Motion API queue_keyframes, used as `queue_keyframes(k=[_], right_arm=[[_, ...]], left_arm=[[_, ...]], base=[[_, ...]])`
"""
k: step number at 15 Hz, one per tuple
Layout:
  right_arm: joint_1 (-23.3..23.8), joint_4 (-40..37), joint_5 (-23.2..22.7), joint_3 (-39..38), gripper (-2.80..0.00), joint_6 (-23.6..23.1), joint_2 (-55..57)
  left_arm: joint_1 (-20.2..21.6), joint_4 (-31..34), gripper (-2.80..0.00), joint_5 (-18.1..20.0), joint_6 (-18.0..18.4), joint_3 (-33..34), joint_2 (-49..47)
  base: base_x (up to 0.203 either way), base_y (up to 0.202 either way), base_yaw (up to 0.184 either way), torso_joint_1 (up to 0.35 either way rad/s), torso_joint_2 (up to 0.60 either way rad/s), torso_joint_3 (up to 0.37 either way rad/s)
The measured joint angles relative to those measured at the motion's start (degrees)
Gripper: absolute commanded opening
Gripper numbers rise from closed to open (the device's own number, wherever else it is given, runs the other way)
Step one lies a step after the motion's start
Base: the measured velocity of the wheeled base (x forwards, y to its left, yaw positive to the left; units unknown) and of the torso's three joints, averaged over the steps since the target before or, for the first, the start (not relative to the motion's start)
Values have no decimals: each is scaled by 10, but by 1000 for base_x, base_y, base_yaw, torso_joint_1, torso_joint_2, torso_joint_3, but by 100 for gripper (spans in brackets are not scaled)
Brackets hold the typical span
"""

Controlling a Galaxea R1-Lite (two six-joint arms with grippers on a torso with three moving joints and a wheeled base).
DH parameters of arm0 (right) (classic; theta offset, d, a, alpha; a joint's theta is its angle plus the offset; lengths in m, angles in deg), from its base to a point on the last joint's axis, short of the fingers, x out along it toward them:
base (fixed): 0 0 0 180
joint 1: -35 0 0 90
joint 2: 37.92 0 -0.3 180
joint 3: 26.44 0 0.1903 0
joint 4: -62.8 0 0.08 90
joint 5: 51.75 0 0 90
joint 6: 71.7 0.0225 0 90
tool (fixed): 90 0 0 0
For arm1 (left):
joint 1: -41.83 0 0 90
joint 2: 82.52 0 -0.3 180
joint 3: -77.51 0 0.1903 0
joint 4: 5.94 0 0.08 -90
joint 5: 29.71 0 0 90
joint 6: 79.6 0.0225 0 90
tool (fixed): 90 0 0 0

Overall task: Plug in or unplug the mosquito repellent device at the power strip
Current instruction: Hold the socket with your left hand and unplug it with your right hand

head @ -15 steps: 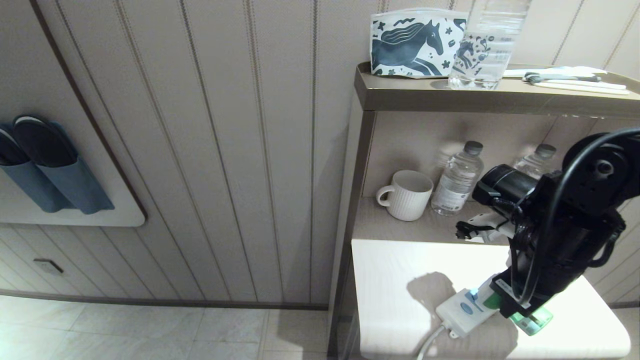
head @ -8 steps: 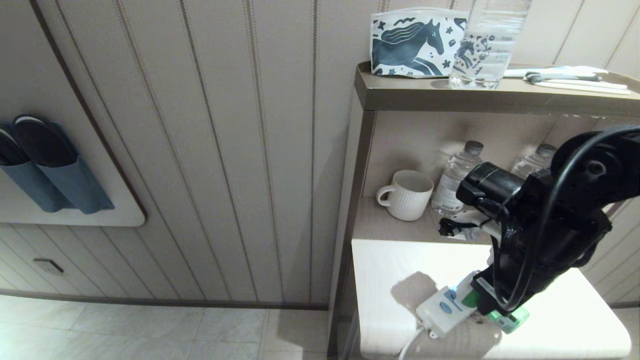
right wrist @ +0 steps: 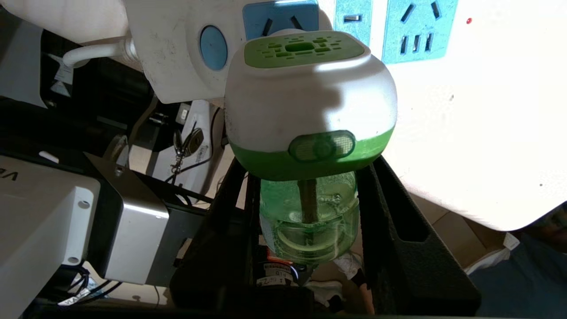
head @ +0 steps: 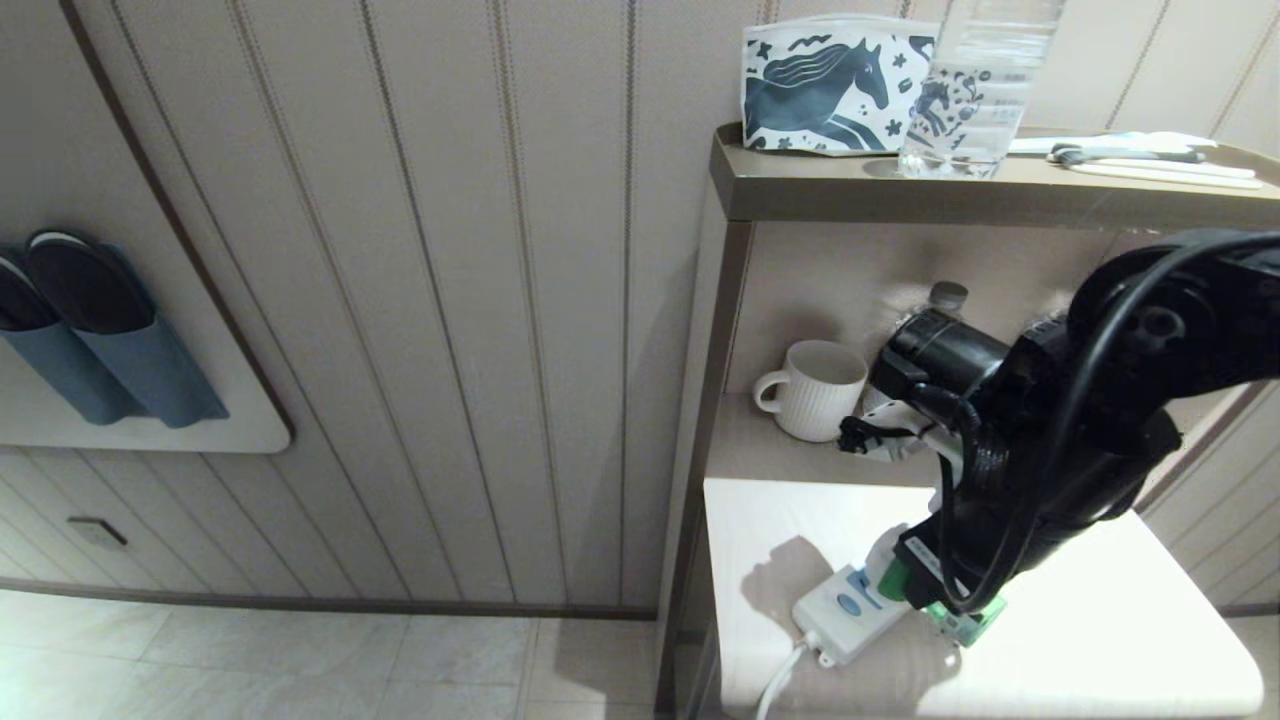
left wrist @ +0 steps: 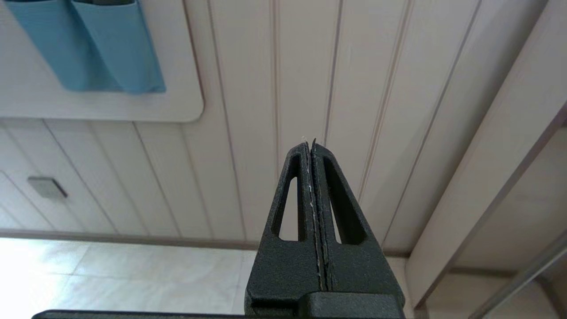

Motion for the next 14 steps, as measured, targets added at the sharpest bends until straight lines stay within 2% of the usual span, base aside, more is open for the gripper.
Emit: queue_keyframes(k=[3, 6, 9, 11, 13, 14], right_arm=[[-4, 1, 0, 4, -280, 1, 10], [-3, 1, 0, 7, -280, 1, 15], [-3, 1, 0, 15, -280, 1, 18], [-1, 1, 0, 25, -280, 1, 20], [1, 1, 0, 32, -280, 1, 24], [2, 1, 0, 35, -280, 1, 27]], left_arm=[[0, 15, -280, 8, -14, -34, -8], [0, 61, -280, 49, -61, -147, -57], [-2, 69, -280, 135, -104, -224, -171], [-8, 45, -280, 211, -119, -258, -297], [-31, 14, -280, 283, -124, -283, -423], [-56, -2, -280, 314, -124, -294, -488]], base=[[0, 0, 0, 0, 0, 0], [0, 0, 0, 0, 0, 0], [0, 0, 0, 0, 0, 0], [0, 0, 0, 0, 0, 0], [0, 0, 0, 0, 0, 0], [0, 0, 0, 0, 0, 0]])
